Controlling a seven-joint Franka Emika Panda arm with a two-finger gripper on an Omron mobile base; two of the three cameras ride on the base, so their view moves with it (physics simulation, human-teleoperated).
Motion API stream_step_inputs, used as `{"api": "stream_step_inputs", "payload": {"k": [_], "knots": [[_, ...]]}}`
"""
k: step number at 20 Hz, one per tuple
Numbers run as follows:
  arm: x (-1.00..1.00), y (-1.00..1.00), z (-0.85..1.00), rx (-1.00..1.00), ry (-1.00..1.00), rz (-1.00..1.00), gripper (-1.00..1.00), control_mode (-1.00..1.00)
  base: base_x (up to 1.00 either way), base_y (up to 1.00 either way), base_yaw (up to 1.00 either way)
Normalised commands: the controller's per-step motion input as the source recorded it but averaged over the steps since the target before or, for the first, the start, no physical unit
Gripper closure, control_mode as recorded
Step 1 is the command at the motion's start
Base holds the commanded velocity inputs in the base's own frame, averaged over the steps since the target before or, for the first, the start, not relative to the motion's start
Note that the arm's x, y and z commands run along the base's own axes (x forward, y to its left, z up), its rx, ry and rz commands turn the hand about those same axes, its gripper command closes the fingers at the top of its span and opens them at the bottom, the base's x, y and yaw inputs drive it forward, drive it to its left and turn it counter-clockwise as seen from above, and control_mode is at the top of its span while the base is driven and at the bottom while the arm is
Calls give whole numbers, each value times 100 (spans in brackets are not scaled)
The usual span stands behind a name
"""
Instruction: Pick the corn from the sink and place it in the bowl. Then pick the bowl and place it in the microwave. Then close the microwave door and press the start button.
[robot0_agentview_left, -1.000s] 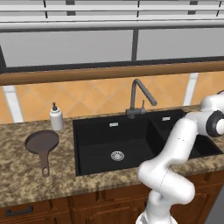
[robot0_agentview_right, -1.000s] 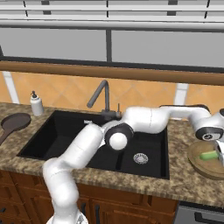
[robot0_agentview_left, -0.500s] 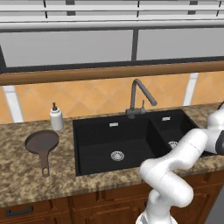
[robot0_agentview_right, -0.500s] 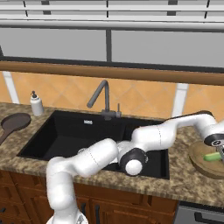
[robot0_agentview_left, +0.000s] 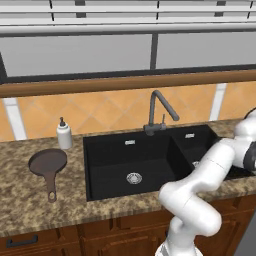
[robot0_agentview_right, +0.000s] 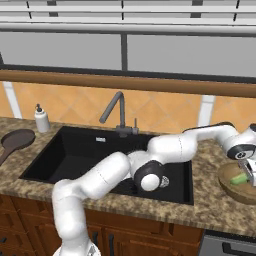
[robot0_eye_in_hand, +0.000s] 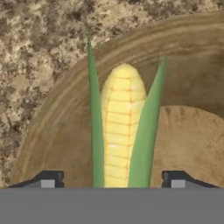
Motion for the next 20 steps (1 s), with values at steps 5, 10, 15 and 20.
{"api": "stream_step_inputs", "payload": {"k": [5, 10, 15, 20], "knots": [[-44, 65, 20, -12, -1, 0, -100, -100, 0, 0, 0], [-72, 55, 32, -16, -4, 0, -100, -100, 0, 0, 0], [-20, 68, 0, -18, 0, 3, -100, -100, 0, 0, 0], [0, 52, 30, -4, 1, 18, -100, -100, 0, 0, 0]]}}
